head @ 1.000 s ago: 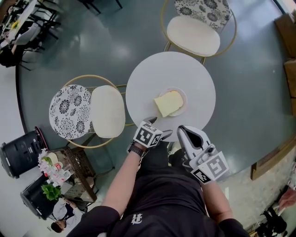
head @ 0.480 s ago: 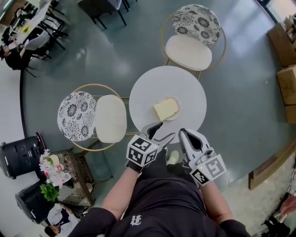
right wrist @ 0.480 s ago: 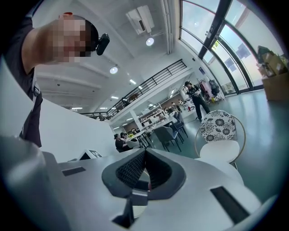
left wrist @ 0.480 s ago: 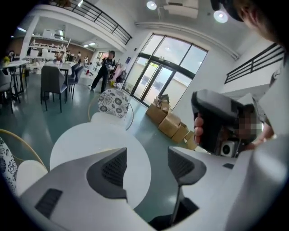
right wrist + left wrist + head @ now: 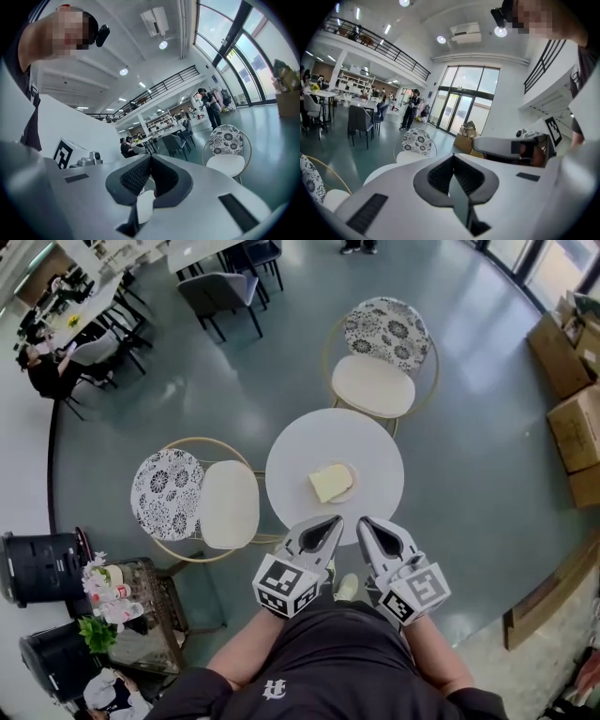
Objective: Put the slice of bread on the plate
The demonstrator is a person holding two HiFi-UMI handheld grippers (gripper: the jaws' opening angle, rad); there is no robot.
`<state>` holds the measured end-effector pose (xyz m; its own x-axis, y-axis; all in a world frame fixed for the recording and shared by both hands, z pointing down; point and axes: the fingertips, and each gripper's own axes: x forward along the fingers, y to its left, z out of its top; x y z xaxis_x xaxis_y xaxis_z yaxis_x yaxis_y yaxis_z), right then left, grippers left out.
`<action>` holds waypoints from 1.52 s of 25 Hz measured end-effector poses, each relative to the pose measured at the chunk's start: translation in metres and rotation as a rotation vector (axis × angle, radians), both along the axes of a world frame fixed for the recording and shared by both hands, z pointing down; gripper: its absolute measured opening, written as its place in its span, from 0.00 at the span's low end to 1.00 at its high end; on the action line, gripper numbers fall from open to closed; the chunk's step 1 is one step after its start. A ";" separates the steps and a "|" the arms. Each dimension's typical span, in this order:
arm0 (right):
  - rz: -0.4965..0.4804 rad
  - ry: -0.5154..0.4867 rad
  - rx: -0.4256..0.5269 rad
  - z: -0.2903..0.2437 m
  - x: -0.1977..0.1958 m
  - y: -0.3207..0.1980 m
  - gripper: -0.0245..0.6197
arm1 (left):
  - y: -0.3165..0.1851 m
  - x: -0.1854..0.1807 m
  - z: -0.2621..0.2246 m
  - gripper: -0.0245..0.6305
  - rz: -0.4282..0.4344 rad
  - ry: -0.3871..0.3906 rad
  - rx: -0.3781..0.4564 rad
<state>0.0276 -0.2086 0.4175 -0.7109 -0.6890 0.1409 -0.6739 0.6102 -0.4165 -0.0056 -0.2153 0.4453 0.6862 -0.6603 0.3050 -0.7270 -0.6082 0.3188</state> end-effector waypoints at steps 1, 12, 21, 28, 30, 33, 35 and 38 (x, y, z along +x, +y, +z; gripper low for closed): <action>-0.003 -0.001 0.008 -0.003 0.000 0.001 0.04 | 0.002 0.001 -0.005 0.05 -0.006 -0.005 0.016; -0.027 0.007 0.118 -0.048 0.002 0.023 0.04 | 0.029 -0.001 -0.076 0.05 -0.070 0.014 0.145; -0.043 0.024 0.190 -0.075 0.001 0.048 0.04 | 0.055 0.004 -0.095 0.05 -0.076 0.026 0.197; -0.051 0.040 0.210 -0.082 0.000 0.060 0.04 | 0.066 0.005 -0.101 0.05 -0.084 0.033 0.209; -0.054 0.044 0.216 -0.084 -0.001 0.062 0.04 | 0.068 0.005 -0.102 0.05 -0.086 0.034 0.211; -0.060 0.049 0.225 -0.087 -0.003 0.063 0.04 | 0.068 0.003 -0.105 0.05 -0.089 0.036 0.216; -0.061 0.052 0.224 -0.087 -0.004 0.064 0.04 | 0.069 0.003 -0.105 0.05 -0.089 0.036 0.215; -0.062 0.054 0.225 -0.088 -0.004 0.067 0.04 | 0.072 0.005 -0.105 0.05 -0.086 0.035 0.212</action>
<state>0.0241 -0.1420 0.3294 -0.7483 -0.6627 0.0282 -0.6501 0.7243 -0.2296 -0.0009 -0.1436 0.3405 0.6324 -0.7636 0.1304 -0.7698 -0.6005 0.2164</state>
